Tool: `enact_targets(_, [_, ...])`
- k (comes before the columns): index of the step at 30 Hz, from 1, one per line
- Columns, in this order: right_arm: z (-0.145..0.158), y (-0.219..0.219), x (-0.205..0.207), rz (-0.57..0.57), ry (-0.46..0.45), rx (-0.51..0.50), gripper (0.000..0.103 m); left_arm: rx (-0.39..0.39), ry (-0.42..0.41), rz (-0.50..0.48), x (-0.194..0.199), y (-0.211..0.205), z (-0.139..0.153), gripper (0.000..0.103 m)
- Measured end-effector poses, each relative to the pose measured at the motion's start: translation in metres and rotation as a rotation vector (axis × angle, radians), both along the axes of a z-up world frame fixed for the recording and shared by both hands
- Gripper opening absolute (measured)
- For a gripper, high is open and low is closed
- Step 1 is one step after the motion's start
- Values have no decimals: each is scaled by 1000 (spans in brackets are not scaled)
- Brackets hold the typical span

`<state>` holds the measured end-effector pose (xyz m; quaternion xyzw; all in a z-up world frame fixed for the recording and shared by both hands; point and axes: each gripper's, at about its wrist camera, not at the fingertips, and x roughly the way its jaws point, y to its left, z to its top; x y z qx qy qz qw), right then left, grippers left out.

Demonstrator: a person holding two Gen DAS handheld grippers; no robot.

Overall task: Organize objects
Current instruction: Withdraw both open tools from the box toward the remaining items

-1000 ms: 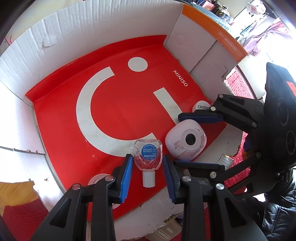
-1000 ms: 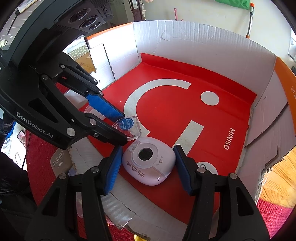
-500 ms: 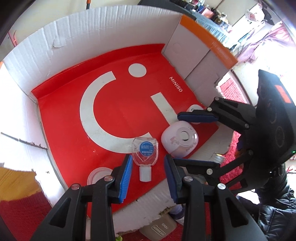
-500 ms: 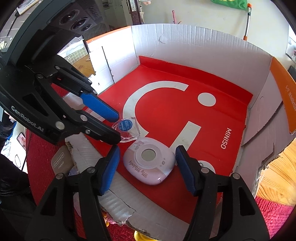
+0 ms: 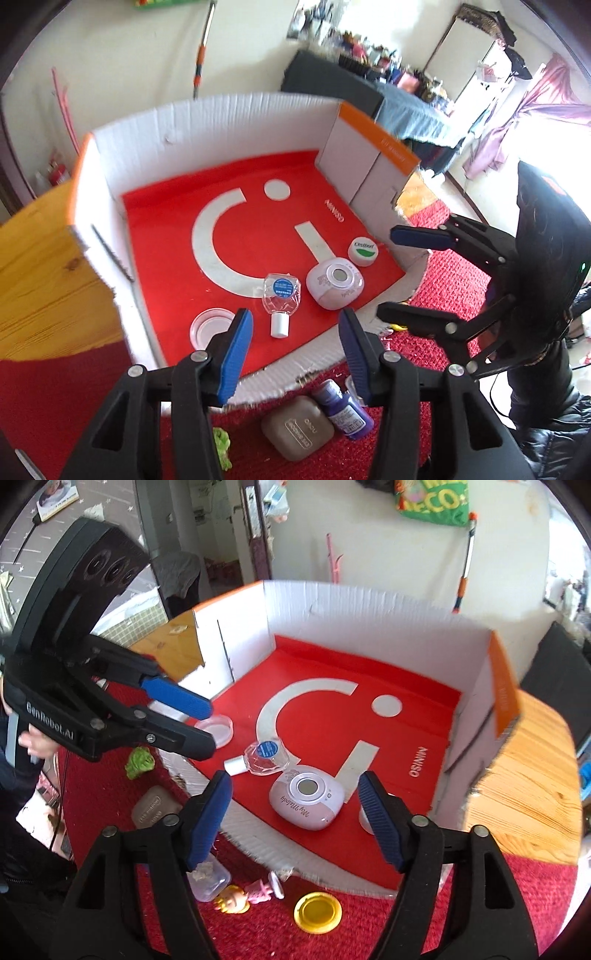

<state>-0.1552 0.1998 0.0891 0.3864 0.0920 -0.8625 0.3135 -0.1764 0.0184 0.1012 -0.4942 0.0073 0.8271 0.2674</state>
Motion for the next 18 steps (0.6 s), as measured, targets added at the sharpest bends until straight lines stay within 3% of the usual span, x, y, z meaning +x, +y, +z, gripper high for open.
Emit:
enact_targets(2, [9, 4, 9, -27, 23, -7, 74, -2, 56, 17, 12, -3, 6, 60])
enact_targets(6, [19, 6, 19, -78, 67, -15, 77, -19, 177, 64, 36, -2, 13, 62])
enact_targets(10, [28, 7, 42, -120, 120, -14, 83, 4, 246, 111, 62, -14, 22, 76])
enact_targets(14, [35, 11, 67, -179, 165, -35, 89, -11, 325, 168, 84, -16, 17, 77])
enact_targets(18, [34, 12, 86, -244, 195, -37, 92, 7, 346, 222, 99, -22, 13, 81])
